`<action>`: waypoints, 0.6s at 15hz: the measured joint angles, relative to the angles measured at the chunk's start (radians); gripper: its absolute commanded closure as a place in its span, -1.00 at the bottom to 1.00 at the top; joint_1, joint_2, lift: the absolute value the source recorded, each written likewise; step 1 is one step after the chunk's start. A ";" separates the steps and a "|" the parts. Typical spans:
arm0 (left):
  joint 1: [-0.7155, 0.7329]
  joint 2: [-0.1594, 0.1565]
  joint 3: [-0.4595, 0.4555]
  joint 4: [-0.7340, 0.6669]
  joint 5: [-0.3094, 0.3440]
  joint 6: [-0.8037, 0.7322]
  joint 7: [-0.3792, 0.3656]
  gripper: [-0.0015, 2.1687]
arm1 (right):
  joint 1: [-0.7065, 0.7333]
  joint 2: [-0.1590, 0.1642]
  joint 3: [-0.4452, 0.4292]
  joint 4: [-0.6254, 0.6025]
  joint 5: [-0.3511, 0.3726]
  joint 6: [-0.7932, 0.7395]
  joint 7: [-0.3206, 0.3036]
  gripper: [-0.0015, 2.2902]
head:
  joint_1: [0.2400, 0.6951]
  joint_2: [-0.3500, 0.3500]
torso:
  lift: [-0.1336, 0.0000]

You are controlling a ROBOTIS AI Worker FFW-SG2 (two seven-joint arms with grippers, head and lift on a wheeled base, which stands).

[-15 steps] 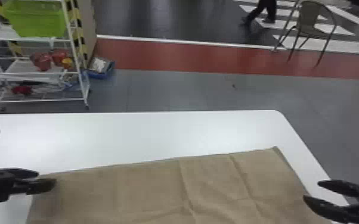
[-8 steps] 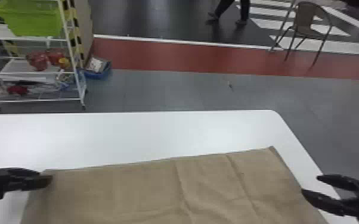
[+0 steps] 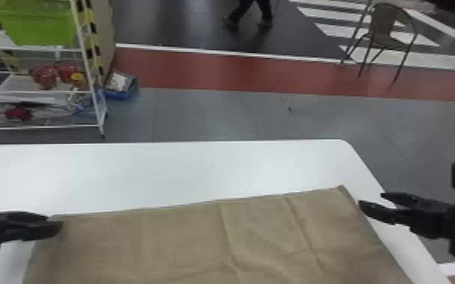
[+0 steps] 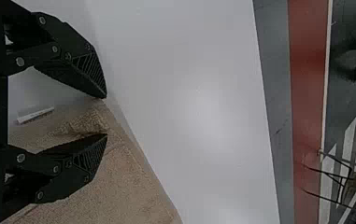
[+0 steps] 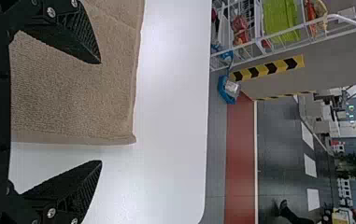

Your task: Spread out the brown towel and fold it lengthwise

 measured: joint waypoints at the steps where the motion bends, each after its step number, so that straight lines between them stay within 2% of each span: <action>1: 0.001 0.000 0.000 0.000 0.000 -0.007 -0.002 -0.43 | -0.027 -0.007 0.012 0.040 0.012 -0.006 -0.018 -0.88 | 1.00 -0.56 | -0.83; 6: 0.006 -0.001 0.003 -0.004 -0.001 -0.042 -0.018 -0.43 | -0.147 -0.060 0.045 0.252 0.047 -0.062 -0.094 -0.88 | 1.00 -0.64 | -0.83; 9: 0.016 -0.002 0.001 -0.009 -0.001 -0.051 -0.021 -0.43 | -0.197 -0.073 0.067 0.342 0.059 -0.105 -0.131 -0.87 | 1.00 -0.65 | -0.83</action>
